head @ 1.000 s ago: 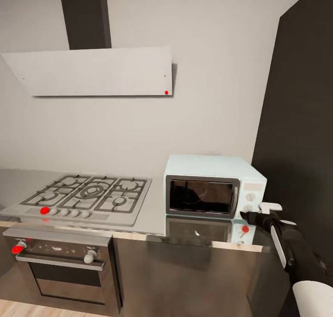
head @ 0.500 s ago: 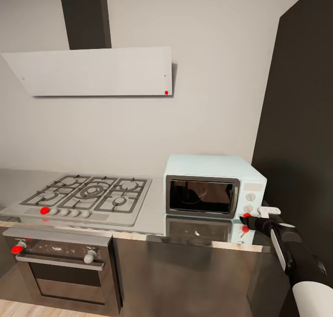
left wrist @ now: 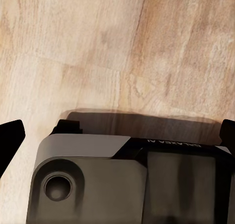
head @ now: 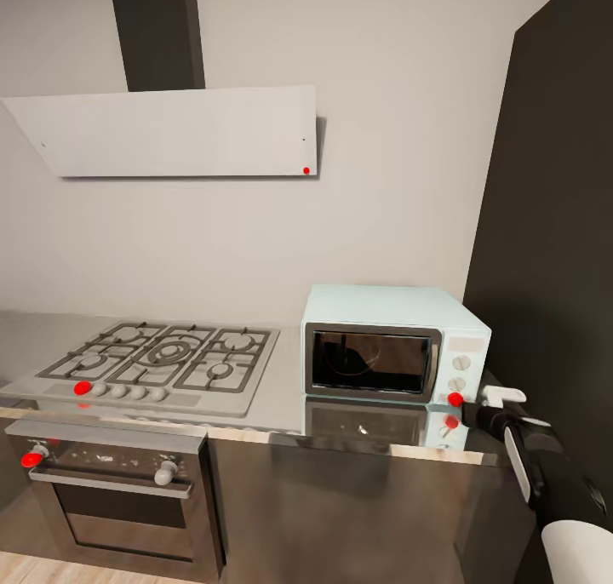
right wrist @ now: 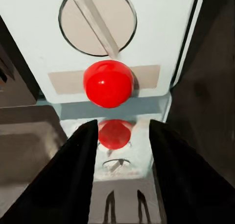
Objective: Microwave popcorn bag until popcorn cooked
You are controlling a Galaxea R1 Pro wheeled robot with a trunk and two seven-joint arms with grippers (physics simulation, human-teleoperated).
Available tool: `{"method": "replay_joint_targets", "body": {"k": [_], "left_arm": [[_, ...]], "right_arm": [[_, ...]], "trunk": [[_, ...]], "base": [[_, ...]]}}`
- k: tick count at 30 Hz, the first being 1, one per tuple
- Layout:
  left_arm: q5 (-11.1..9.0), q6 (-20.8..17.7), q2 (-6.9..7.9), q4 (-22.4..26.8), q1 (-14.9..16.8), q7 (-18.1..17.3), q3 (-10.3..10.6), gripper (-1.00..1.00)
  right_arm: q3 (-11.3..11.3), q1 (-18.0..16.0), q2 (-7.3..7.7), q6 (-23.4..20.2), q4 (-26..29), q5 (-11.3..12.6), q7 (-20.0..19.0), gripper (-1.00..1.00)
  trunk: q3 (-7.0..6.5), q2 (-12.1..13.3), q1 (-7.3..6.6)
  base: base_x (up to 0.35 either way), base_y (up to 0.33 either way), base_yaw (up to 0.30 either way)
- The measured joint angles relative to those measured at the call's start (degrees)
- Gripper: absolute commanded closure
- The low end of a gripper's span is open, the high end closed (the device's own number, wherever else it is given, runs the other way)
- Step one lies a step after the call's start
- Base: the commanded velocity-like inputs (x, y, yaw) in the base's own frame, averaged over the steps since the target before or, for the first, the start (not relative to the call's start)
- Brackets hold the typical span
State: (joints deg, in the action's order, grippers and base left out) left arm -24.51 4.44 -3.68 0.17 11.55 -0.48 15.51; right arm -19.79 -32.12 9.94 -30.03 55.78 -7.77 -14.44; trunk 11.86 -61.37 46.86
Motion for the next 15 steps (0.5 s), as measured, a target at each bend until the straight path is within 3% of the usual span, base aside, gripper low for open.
{"method": "replay_joint_targets", "body": {"k": [4,12,15], "left_arm": [[0.00,0.00,0.00,0.00,0.00,0.00,0.00,-1.00],[-0.06,0.00,-0.08,0.00,0.00,0.00,0.00,-1.00],[-0.15,0.00,0.04,0.00,0.00,0.00,-0.03,-1.00]], "right_arm": [[-0.25,0.00,0.02,0.34,-0.12,-0.27,0.07,1.00],[-0.17,0.00,-0.11,6.33,-0.21,-0.04,0.10,1.00],[-0.17,0.00,-0.15,6.74,-0.85,0.01,0.10,1.00]], "trunk": [[0.00,0.00,0.00],[0.00,0.00,0.00],[0.00,0.00,0.00]], "base": [[0.000,0.000,0.000],[0.000,0.000,0.000],[0.023,0.000,0.000]]}}
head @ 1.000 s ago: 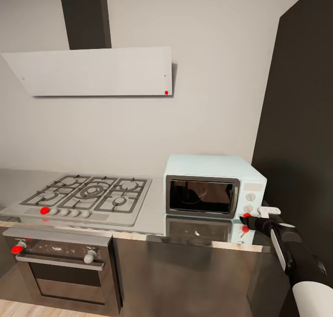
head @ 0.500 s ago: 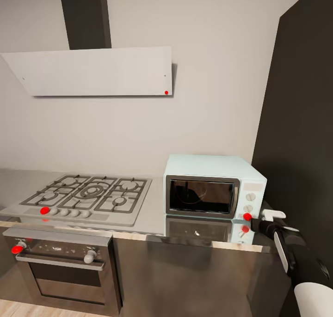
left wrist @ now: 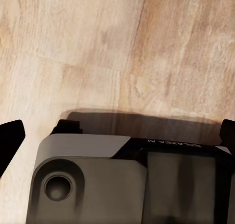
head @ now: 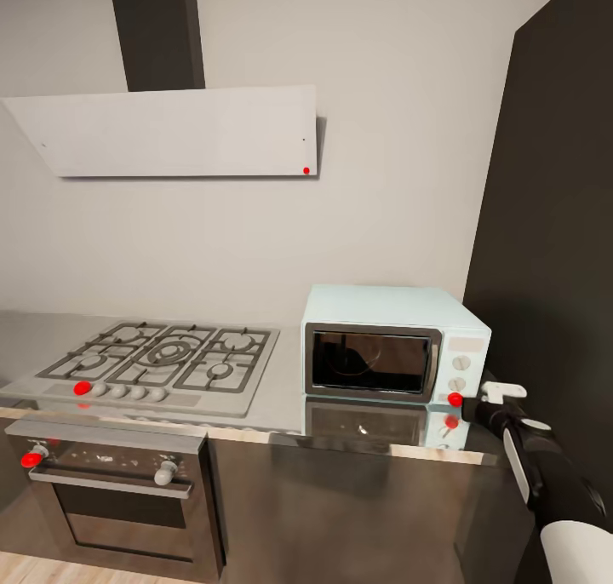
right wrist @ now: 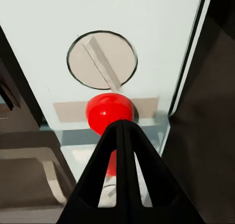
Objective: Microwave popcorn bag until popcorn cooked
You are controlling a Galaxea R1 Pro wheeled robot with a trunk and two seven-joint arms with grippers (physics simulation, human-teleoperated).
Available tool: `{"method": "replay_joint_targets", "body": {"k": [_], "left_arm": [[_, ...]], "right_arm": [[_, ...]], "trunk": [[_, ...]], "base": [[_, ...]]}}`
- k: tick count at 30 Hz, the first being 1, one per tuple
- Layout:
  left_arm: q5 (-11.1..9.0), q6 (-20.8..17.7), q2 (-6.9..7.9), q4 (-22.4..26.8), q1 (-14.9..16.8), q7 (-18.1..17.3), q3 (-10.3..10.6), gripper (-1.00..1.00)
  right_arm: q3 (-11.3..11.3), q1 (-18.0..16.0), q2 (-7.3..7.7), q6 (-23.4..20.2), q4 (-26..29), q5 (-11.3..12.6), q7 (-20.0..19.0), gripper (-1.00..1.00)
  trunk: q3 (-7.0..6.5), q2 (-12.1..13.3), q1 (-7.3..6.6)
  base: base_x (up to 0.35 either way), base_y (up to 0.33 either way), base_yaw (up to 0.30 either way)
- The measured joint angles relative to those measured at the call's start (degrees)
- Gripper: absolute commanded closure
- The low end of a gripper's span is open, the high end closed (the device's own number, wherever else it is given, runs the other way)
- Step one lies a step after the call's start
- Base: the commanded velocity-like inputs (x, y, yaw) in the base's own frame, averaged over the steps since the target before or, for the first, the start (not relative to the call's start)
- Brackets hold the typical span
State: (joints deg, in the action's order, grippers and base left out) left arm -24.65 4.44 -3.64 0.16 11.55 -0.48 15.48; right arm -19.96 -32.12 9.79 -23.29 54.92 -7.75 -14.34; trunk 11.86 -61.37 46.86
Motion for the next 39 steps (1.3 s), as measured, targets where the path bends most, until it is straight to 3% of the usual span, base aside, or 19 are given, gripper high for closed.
{"method": "replay_joint_targets", "body": {"k": [30,39], "left_arm": [[-0.03,0.00,0.15,0.02,-0.01,0.01,-0.07,-1.00],[-0.04,0.00,0.15,0.04,-0.02,0.01,-0.08,-1.00]], "right_arm": [[0.04,-0.01,0.19,0.75,-5.19,-0.40,-0.01,1.00],[0.07,2.05,0.20,0.76,-5.25,-0.33,-0.03,1.00]], "trunk": [[0.01,-0.02,-0.02],[0.01,-0.04,-1.55]], "base": [[0.084,0.000,0.000],[0.135,0.000,0.000]]}}
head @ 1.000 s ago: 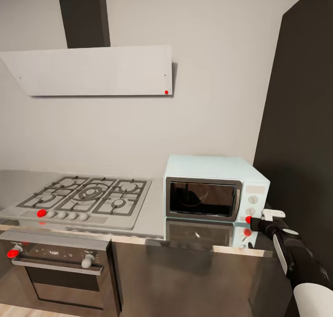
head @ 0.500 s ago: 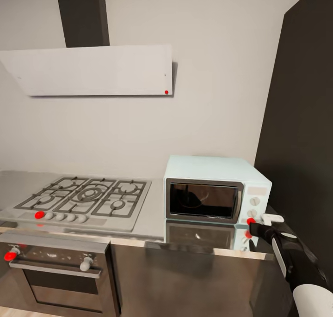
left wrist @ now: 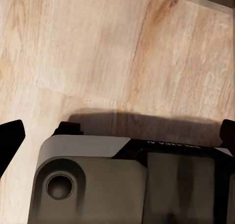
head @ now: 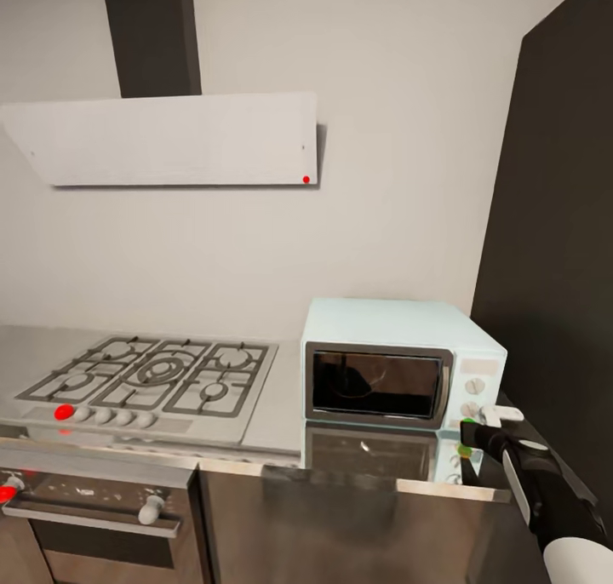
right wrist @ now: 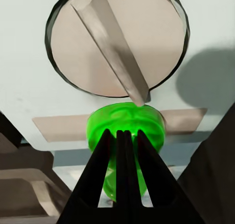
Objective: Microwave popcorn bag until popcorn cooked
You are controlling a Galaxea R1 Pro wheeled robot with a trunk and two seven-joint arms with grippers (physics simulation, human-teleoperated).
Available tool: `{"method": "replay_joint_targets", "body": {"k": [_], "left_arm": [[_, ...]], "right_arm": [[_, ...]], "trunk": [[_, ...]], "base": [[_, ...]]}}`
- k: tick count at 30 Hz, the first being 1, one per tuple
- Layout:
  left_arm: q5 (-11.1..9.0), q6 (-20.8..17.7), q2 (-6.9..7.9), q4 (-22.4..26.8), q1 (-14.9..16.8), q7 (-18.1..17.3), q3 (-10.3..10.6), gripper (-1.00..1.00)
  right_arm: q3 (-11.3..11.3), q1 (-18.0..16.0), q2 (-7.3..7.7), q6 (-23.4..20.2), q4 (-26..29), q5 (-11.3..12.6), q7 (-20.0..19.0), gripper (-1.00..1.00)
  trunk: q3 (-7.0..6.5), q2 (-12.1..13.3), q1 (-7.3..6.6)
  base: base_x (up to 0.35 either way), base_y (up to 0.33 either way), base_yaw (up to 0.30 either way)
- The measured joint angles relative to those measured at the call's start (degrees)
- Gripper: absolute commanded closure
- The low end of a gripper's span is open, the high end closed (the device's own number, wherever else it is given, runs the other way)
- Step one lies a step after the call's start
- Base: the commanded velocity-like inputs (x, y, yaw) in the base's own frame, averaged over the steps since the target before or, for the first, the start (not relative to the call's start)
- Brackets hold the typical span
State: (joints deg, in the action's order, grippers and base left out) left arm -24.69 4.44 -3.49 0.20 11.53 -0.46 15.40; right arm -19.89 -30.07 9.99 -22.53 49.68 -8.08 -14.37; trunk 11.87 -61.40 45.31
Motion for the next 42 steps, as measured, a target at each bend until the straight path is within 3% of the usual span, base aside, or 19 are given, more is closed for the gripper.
{"method": "replay_joint_targets", "body": {"k": [5,10,21,25,27,29,31,37,40,42], "left_arm": [[0.00,0.00,0.01,0.00,0.00,0.00,0.00,-1.00],[0.03,0.00,-0.09,-0.04,0.03,-0.01,0.04,-1.00],[0.01,-0.03,-0.07,-0.04,0.02,-0.01,0.02,-1.00],[0.00,0.01,-0.09,-0.05,0.03,-0.01,0.03,-1.00],[-0.01,0.02,-0.10,-0.05,0.03,-0.01,0.03,-1.00],[0.01,0.00,-0.10,-0.04,0.02,-0.01,0.03,-1.00],[-0.01,0.02,-0.10,-0.05,0.03,-0.01,0.03,-1.00],[0.00,0.01,-0.04,-0.05,0.03,-0.01,0.03,-1.00],[0.01,0.00,-0.01,-0.03,0.02,-0.01,0.02,-1.00],[0.01,0.00,-0.01,-0.03,0.02,-0.01,0.02,-1.00]], "right_arm": [[0.01,0.12,0.00,-0.03,0.04,-0.01,-0.01,1.00],[0.01,-2.04,0.02,-0.18,0.15,-0.34,-0.16,1.00],[-0.05,-2.05,0.03,-0.34,0.78,-0.37,-0.41,1.00],[0.31,-2.06,-0.02,-1.02,3.82,-0.44,-0.60,1.00],[0.41,-2.06,-0.10,-4.56,7.35,-0.44,-0.66,1.00],[0.24,-1.68,-0.79,-16.48,16.45,-0.33,-0.81,1.00],[0.20,-1.15,-1.11,-22.30,21.01,-0.36,-0.73,1.00],[0.42,-0.57,-1.34,-24.49,22.05,-0.07,-0.86,1.00],[0.59,5.19,-2.80,-24.33,21.71,-1.47,-0.85,1.00],[0.61,7.89,-4.16,-23.95,18.19,-3.65,-0.76,1.00]], "trunk": [[0.00,0.00,-0.04],[-0.01,0.05,1.59],[-0.01,0.04,1.59],[-0.01,0.03,1.59],[-0.01,0.03,1.59],[-0.01,0.03,1.59],[-0.01,0.03,1.59],[-0.01,0.03,1.57],[0.00,0.03,1.55],[0.00,0.04,1.55]], "base": [[-0.024,0.000,0.000],[-0.323,0.000,0.000],[-0.345,0.000,0.000],[-0.345,0.000,0.000],[-0.345,0.000,0.000],[-0.345,0.000,0.000],[-0.345,0.000,0.000],[-0.224,0.000,0.000],[-0.008,0.000,0.000],[-0.001,0.000,0.000]]}}
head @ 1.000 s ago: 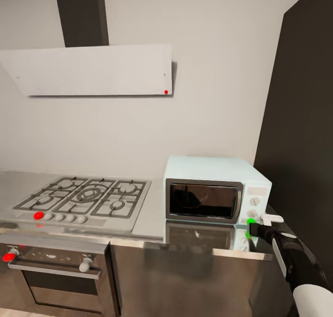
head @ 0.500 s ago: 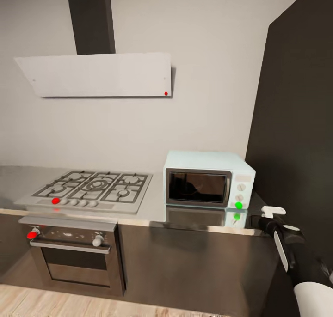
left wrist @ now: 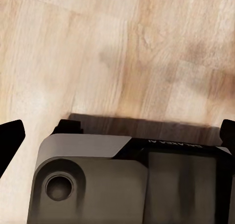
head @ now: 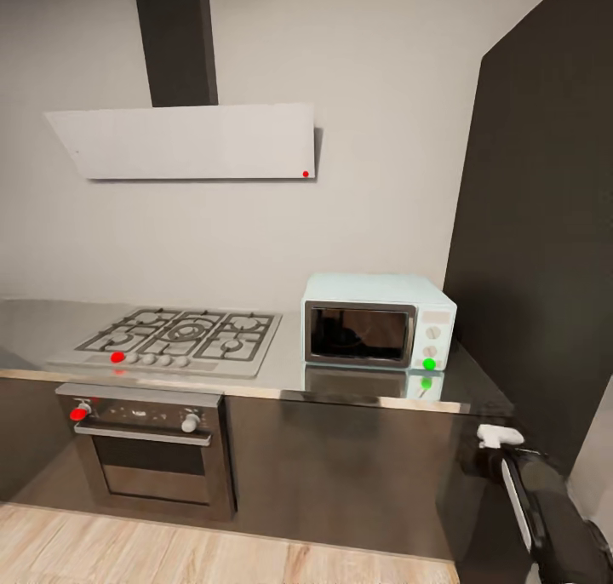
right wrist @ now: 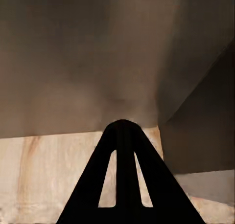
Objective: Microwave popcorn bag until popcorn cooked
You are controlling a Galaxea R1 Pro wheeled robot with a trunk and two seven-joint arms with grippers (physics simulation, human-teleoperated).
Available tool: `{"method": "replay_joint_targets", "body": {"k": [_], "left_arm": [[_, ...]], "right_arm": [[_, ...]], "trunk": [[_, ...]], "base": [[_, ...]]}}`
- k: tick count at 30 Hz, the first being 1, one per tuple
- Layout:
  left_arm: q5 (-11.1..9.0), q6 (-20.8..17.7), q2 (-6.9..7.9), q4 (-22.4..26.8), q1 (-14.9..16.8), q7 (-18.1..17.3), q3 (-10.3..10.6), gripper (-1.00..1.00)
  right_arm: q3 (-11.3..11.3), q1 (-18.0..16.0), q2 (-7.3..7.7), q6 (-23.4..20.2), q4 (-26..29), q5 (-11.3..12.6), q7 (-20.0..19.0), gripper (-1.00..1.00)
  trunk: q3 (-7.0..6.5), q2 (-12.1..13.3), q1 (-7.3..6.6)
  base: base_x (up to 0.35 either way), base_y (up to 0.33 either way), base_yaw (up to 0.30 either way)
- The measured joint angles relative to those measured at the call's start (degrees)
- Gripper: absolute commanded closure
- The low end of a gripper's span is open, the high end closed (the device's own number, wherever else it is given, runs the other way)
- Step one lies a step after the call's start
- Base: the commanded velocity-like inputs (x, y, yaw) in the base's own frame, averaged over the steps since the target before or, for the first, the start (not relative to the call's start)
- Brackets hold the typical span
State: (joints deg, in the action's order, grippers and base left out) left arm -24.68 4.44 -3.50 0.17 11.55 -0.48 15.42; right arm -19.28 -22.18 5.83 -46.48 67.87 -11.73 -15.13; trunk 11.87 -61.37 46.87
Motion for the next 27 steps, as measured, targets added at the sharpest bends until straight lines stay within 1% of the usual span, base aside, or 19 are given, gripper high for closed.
{"method": "replay_joint_targets", "body": {"k": [1,2,3,4,5,6,7,8,9,10,12,13,14,16,17,19,21,23,27], "left_arm": [[0.00,0.00,0.00,0.00,0.00,0.00,0.00,-1.00],[-0.08,0.00,0.00,0.00,0.00,0.00,0.00,-1.00],[-0.12,0.00,0.00,0.00,0.00,0.00,0.00,-1.00],[-0.15,0.00,-0.03,0.00,0.00,0.00,0.00,-1.00],[-0.16,0.00,-0.06,0.00,0.00,0.00,0.00,-1.00],[-0.17,0.00,-0.08,0.00,0.00,0.00,0.00,-1.00],[-0.17,0.00,-0.08,0.00,0.00,0.00,0.00,-1.00],[-0.18,0.00,-0.09,0.00,0.00,0.00,0.00,-1.00],[-0.18,-0.01,-0.07,0.00,0.00,0.00,0.00,-1.00],[-0.18,-0.01,-0.08,0.00,0.00,0.00,0.00,-1.00],[-0.18,0.00,-0.02,0.00,0.00,0.00,0.00,-1.00],[-0.18,0.00,-0.01,0.00,0.00,0.00,0.00,-1.00],[-0.17,0.00,0.00,0.00,0.00,0.00,0.00,-1.00],[-0.23,0.00,0.00,0.00,0.00,0.00,0.00,-1.00],[-0.23,0.00,0.00,0.01,0.00,0.00,0.00,-1.00],[-0.25,0.00,0.02,0.02,-0.01,0.00,0.00,-1.00],[-0.26,0.00,0.04,-0.03,0.00,0.00,0.00,-1.00],[-0.26,0.00,0.01,-0.03,0.00,0.00,0.00,-1.00],[-0.21,0.00,0.00,0.00,0.00,0.00,0.00,-1.00]], "right_arm": [[0.01,0.45,-0.23,0.61,-3.51,-1.20,0.12,1.00],[0.03,0.71,-0.36,3.17,-9.02,-2.45,0.29,1.00],[0.04,0.77,-0.42,5.26,-12.43,-2.95,0.37,1.00],[0.05,0.83,-0.48,8.83,-17.11,-3.68,0.48,1.00],[0.06,0.88,-0.51,13.01,-23.12,-4.45,0.59,1.00],[0.09,0.88,-0.46,15.45,-27.79,-4.93,0.67,1.00],[0.08,0.88,-0.36,17.64,-32.00,-5.21,0.72,1.00],[0.15,0.90,-0.08,20.80,-37.61,-5.34,0.75,1.00],[0.21,0.90,0.24,24.55,-44.66,-5.38,0.93,1.00],[0.24,0.90,0.37,27.11,-49.99,-5.39,1.42,1.00],[0.30,0.88,0.48,31.95,-58.76,-5.39,2.96,1.00],[0.35,0.88,0.53,35.62,-64.03,-5.41,3.86,1.00],[0.36,0.89,0.54,39.19,-67.43,-5.42,4.69,1.00],[0.35,1.24,0.48,43.22,-69.13,-5.46,5.46,1.00],[0.37,2.16,0.51,44.88,-69.39,-5.42,5.60,1.00],[0.42,6.44,0.53,48.12,-69.52,-5.35,5.77,1.00],[0.39,9.10,0.54,49.26,-69.59,-5.19,6.30,1.00],[0.31,10.14,0.46,49.31,-69.61,-5.04,7.14,1.00],[0.28,12.09,0.03,49.48,-69.62,-4.86,7.46,1.00]], "trunk": [[0.00,0.00,0.00],[0.00,0.00,0.00],[-0.01,0.00,0.00],[0.00,0.00,0.00],[0.00,0.00,0.00],[0.00,0.00,0.00],[0.00,0.00,0.00],[0.00,0.00,0.00],[0.00,0.00,0.00],[0.00,0.00,0.00],[0.00,0.00,0.00],[0.00,-0.01,0.00],[0.00,-0.01,0.00],[-0.01,-0.01,0.00],[0.00,-0.01,0.00],[0.01,-0.01,0.00],[0.00,0.00,0.00],[-0.01,-0.01,0.00],[-0.01,-0.01,0.00]], "base": [[0.000,0.000,0.000],[0.000,0.000,0.000],[0.000,0.000,0.000],[0.000,0.000,0.000],[0.000,0.000,0.000],[0.000,0.000,0.000],[0.000,0.000,0.000],[0.000,0.000,0.000],[0.000,0.000,0.000],[0.000,0.000,0.000],[0.000,0.000,0.000],[0.000,0.000,0.000],[0.000,0.000,0.000],[0.000,0.000,0.000],[0.000,0.000,0.000],[0.000,0.000,0.000],[0.000,0.000,0.000],[0.000,0.000,0.000],[0.000,0.000,0.000]]}}
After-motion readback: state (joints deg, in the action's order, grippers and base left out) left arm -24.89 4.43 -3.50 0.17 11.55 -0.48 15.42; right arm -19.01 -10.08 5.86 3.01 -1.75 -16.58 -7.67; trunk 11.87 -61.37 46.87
